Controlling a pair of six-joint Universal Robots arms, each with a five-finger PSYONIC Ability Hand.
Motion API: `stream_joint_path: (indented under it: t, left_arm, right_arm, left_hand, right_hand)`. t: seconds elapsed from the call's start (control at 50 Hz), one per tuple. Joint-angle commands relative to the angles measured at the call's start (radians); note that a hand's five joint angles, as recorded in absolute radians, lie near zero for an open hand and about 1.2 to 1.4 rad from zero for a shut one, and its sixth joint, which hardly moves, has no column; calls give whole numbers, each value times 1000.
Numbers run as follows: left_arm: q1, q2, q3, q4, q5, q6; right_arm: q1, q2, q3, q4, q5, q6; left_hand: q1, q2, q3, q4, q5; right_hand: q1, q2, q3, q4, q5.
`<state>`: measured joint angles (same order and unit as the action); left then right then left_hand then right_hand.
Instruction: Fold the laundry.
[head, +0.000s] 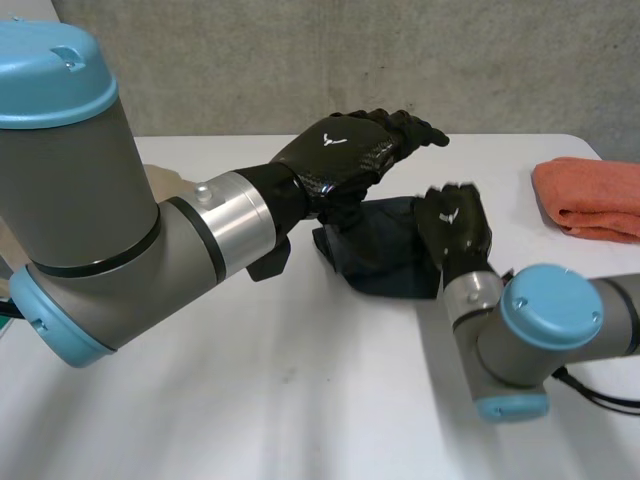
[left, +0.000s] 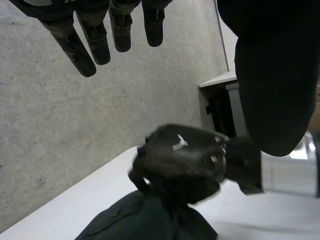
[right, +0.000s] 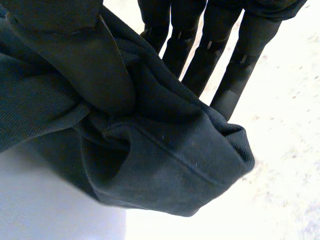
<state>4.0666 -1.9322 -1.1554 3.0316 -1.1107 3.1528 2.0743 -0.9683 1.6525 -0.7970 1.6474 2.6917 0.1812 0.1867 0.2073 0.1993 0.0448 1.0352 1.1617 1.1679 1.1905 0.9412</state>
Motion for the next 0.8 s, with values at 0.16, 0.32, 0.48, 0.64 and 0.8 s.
stream_joint_path:
  t: [0.16,0.32,0.48,0.64,0.8]
  left_arm:
    - [41,41,0,6,2,-33]
    - [44,30,-3,27,-1,-40]
    - [43,9,-6,30,-4,-39]
    - [52,-14,-7,36,-4,-39]
    - [45,-25,-4,36,-4,-36]
  right_arm:
    - [-281,20,-448,111,-38,172]
    - [-503,247,-793,134,-38,278]
    - [-674,653,-1261,222,-99,319]
    - [-712,796,-1358,400,-188,318]
    - [-760,637,-1051,280,-362,350]
  left_hand:
    - [-7,-12,-33,-25,-45]
    - [-7,-12,-33,-25,-45]
    - [-7,-12,-33,-25,-45]
    - [-7,-12,-33,-25,-45]
    - [-7,-12,-33,-25,-45]
  right_hand:
    - [361,235,228,206,281]
    - [361,235,228,206,281]
    - [361,235,228,206,281]
    - [361,235,228,206,281]
    - [361,235,228,206,281]
